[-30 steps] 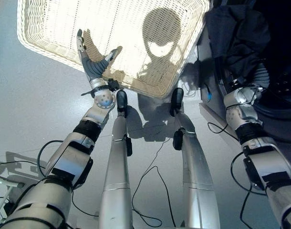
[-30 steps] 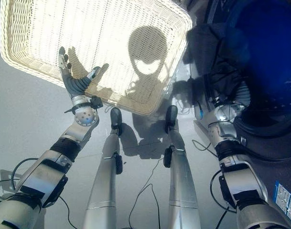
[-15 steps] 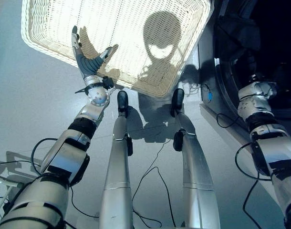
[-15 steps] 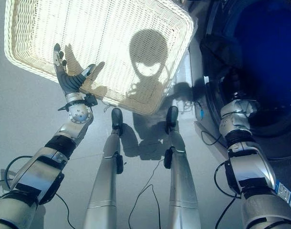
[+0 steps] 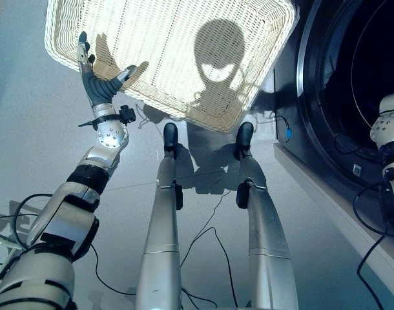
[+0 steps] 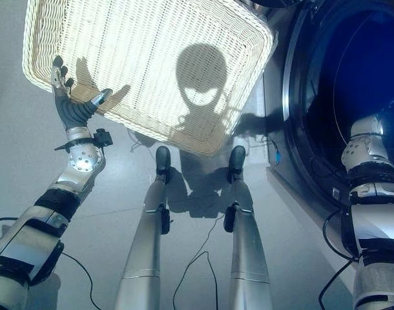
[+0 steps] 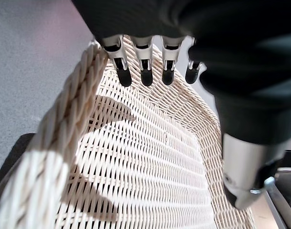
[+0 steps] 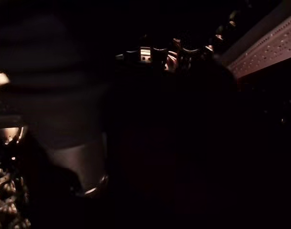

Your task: Put the clothes into the washing machine.

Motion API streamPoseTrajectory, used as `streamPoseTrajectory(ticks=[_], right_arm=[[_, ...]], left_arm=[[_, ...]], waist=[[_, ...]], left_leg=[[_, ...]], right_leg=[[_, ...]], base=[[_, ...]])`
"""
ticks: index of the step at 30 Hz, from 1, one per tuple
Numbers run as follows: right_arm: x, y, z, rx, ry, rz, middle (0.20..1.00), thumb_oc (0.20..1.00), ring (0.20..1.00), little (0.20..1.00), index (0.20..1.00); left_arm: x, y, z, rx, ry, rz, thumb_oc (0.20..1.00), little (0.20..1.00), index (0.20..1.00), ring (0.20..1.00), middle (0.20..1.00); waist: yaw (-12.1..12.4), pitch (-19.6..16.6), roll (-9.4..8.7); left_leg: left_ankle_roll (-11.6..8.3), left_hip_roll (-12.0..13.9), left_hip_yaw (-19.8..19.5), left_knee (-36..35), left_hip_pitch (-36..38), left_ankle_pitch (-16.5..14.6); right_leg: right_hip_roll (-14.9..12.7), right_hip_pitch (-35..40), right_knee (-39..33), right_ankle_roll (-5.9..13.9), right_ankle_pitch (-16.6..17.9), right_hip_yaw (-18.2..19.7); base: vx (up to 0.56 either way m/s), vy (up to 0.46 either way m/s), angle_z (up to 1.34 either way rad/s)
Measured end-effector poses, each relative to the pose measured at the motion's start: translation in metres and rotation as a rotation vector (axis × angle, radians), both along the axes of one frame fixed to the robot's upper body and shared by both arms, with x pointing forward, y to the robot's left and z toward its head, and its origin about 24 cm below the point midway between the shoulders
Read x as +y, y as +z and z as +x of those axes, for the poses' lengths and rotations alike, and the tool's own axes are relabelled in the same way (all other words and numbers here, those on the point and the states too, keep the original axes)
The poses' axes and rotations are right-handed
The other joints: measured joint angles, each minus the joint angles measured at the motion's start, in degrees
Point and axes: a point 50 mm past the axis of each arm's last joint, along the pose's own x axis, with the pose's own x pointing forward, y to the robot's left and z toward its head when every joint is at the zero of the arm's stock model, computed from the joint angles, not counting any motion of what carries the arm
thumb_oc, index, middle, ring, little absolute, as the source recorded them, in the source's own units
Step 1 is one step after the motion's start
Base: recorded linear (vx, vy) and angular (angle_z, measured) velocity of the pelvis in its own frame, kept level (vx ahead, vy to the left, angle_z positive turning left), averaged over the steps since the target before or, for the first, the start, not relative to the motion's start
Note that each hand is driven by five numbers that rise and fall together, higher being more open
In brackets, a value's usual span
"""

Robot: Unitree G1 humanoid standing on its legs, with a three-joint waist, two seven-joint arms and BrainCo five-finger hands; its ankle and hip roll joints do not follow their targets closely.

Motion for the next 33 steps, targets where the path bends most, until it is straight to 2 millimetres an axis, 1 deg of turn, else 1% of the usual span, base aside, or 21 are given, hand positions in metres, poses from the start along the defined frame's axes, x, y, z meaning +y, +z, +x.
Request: streamPoseTrajectory(ticks=[7,8,9,10,11,12,14,17,21,22,23,24,25,26,27,28,29,30,31,33], right_arm=[[-0.001,-0.004,0.008,0.122,0.071,0.003,1.000,1.000,1.000,1.000,1.000],[0.000,-0.009,0.013,0.216,0.098,-0.030,1.000,1.000,1.000,1.000,1.000],[0.005,-0.014,0.023,0.410,0.163,-0.131,1.000,1.000,1.000,1.000,1.000],[0.008,-0.020,0.029,0.532,0.218,-0.190,1.000,1.000,1.000,1.000,1.000],[0.009,-0.022,0.031,0.576,0.247,-0.203,1.000,1.000,1.000,1.000,1.000],[0.009,-0.026,0.034,0.668,0.288,-0.229,1.000,1.000,1.000,1.000,1.000],[0.010,-0.033,0.037,0.787,0.327,-0.270,1.000,1.000,1.000,1.000,1.000],[0.010,-0.033,0.037,0.875,0.301,-0.346,1.000,1.000,1.000,1.000,1.000],[0.016,-0.023,0.038,0.866,0.251,-0.460,1.000,1.000,1.000,1.000,1.000],[0.021,-0.018,0.039,0.854,0.229,-0.518,1.000,1.000,1.000,1.000,1.000],[0.025,-0.017,0.040,0.852,0.214,-0.561,1.000,1.000,1.000,1.000,1.000],[0.033,-0.011,0.042,0.831,0.194,-0.642,1.000,1.000,1.000,1.000,1.000],[0.037,-0.010,0.042,0.828,0.188,-0.669,1.000,1.000,1.000,1.000,1.000],[0.045,-0.010,0.044,0.823,0.183,-0.729,1.000,1.000,1.000,1.000,1.000],[0.057,-0.010,0.047,0.818,0.185,-0.812,1.000,1.000,1.000,1.000,1.000],[0.063,-0.010,0.048,0.817,0.189,-0.849,1.000,1.000,1.000,1.000,1.000],[0.072,-0.014,0.049,0.822,0.192,-0.915,1.000,1.000,1.000,1.000,1.000],[0.077,-0.011,0.049,0.807,0.192,-0.939,1.000,1.000,1.000,1.000,1.000],[0.084,-0.015,0.050,0.805,0.200,-0.979,1.000,1.000,1.000,1.000,1.000],[0.113,-0.026,0.050,0.761,0.240,-1.088,1.000,1.000,1.000,1.000,1.000]], left_arm=[[0.000,0.004,0.002,0.006,-0.005,-0.006,1.000,1.000,1.000,1.000,1.000],[0.000,0.004,0.003,0.008,-0.003,-0.007,1.000,1.000,1.000,1.000,1.000],[0.000,0.006,0.003,0.009,-0.003,-0.005,1.000,1.000,1.000,1.000,1.000],[-0.001,0.006,0.004,0.011,-0.002,-0.003,1.000,1.000,1.000,1.000,1.000],[-0.001,0.007,0.004,0.008,-0.003,-0.003,1.000,1.000,1.000,1.000,1.000],[-0.002,0.008,0.004,0.008,-0.005,-0.004,1.000,1.000,1.000,1.000,1.000],[-0.005,0.009,0.006,0.013,-0.013,0.010,1.000,1.000,1.000,1.000,1.000],[-0.007,0.008,0.006,0.023,-0.025,0.026,1.000,1.000,1.000,1.000,1.000],[-0.008,0.009,0.006,0.018,-0.031,0.025,1.000,1.000,1.000,1.000,1.000],[-0.008,0.009,0.006,0.020,-0.034,0.028,1.000,1.000,1.000,1.000,1.000],[-0.007,0.006,0.006,0.027,-0.032,0.028,1.000,1.000,1.000,1.000,1.000],[-0.008,0.006,0.006,0.028,-0.034,0.029,1.000,1.000,1.000,1.000,1.000],[-0.009,0.005,0.006,0.029,-0.036,0.032,1.000,1.000,1.000,1.000,1.000],[-0.013,0.004,0.007,0.031,-0.044,0.031,1.000,1.000,1.000,1.000,1.000],[-0.015,0.002,0.008,0.039,-0.045,0.033,1.000,1.000,1.000,1.000,1.000],[-0.015,0.002,0.008,0.043,-0.043,0.037,1.000,1.000,1.000,1.000,1.000],[-0.017,0.001,0.008,0.045,-0.046,0.041,1.000,1.000,1.000,1.000,1.000],[-0.018,0.001,0.008,0.045,-0.049,0.039,1.000,1.000,1.000,1.000,1.000],[-0.020,-0.001,0.008,0.047,-0.051,0.038,1.000,1.000,1.000,1.000,1.000],[-0.021,-0.010,0.007,0.059,-0.051,0.033,1.000,1.000,1.000,1.000,1.000]], waist=[[-0.4,0.0,-0.05],[-0.6,0.0,-0.05],[-0.9,0.0,-0.05],[-1.2,0.0,-0.05],[-1.3,0.0,-0.05],[-1.4,0.0,-0.05],[-1.3,0.0,-0.05],[-1.5,0.0,-0.06],[-1.8,0.0,-0.08],[-2.2,-0.1,-0.09],[-2.5,-0.1,-0.09],[-2.9,-0.1,-0.09],[-3.0,-0.1,-0.09],[-3.1,-0.1,-0.08],[-3.0,-0.1,-0.08],[-3.1,-0.1,-0.08],[-3.2,-0.1,-0.08],[-3.1,-0.1,-0.08],[-3.1,-0.1,-0.08],[-3.8,-0.1,-0.08]], left_leg=[[0.14,-0.3,-0.1,0.0,0.1,0.1],[0.20,-0.4,-0.1,0.0,0.1,0.2],[0.24,-0.5,-0.3,0.0,0.1,0.2],[0.29,-0.6,-0.4,0.0,0.2,0.2],[0.29,-0.6,-0.5,0.0,0.1,0.2],[0.35,-0.6,-0.5,0.0,0.1,0.3],[0.38,-0.6,-0.6,0.0,0.1,0.3],[0.38,-0.6,-0.7,-0.3,0.0,0.3],[0.59,-0.6,-0.7,-0.5,-0.5,0.3],[0.44,-0.6,-0.7,-0.6,-0.5,0.4],[0.44,-0.6,-0.7,-0.7,-0.6,0.4],[0.45,-0.7,-0.7,-1.0,-0.6,0.4],[0.46,-0.7,-0.7,-1.0,-0.6,0.4],[0.46,-0.7,-0.6,-1.0,-0.6,0.4],[0.46,-0.6,-0.5,-1.2,-0.6,0.4],[0.46,-0.6,-0.4,-1.2,-0.6,0.4],[0.47,-0.6,-0.1,-1.4,-0.6,0.4],[0.47,-0.6,0.0,-1.4,-0.5,0.4],[0.47,-0.6,0.2,-1.6,-0.4,0.4],[0.47,-0.6,0.4,-1.9,0.1,0.4]], right_leg=[[-0.3,0.2,0.0,0.16,0.1,0.0],[-0.4,0.2,0.1,0.20,0.1,-0.1],[-0.5,0.4,0.0,0.25,0.0,-0.3],[-0.6,0.5,0.0,0.26,0.0,-0.5],[-0.6,0.5,0.0,0.26,0.0,-0.5],[-0.7,0.6,0.0,0.28,0.1,-0.6],[-0.7,0.6,0.0,0.29,0.1,-0.8],[-0.8,0.6,-0.2,0.62,-0.2,-1.1],[-0.7,0.4,-0.8,0.65,-0.1,-1.3],[-0.7,0.4,-0.9,0.67,-0.1,-1.3],[-0.8,0.3,-1.0,0.71,-0.2,-1.3],[-0.8,0.2,-1.1,0.72,-0.2,-1.3],[-0.8,0.2,-1.1,0.72,-0.2,-1.3],[-0.8,0.0,-1.1,0.72,-0.2,-1.2],[-0.8,-0.1,-1.1,0.54,-0.1,-1.0],[-0.7,-0.2,-1.1,0.47,0.0,-1.0],[-0.7,-0.4,-1.1,0.47,-0.1,-0.7],[-0.7,-0.5,-1.1,0.47,-0.1,-0.6],[-0.7,-0.6,-1.1,0.48,-0.1,-0.4],[-0.7,-0.6,-0.7,0.53,-0.4,-0.1]], base=[[0.00,0.000,0.00],[0.01,-0.023,0.04],[0.00,-0.028,0.05],[-0.01,-0.026,0.04],[-0.02,-0.035,0.03],[-0.01,-0.035,0.02],[0.00,-0.034,0.02],[0.00,0.000,0.00],[0.00,0.000,0.00],[0.00,0.000,0.00],[-0.01,0.037,0.01],[0.00,0.000,0.00],[-0.01,0.032,-0.02],[-0.01,0.032,-0.04],[-0.02,0.038,-0.04],[-0.02,0.038,-0.04],[-0.02,0.029,-0.03],[-0.01,0.023,-0.03],[0.00,0.000,0.00],[0.00,0.000,0.00]])
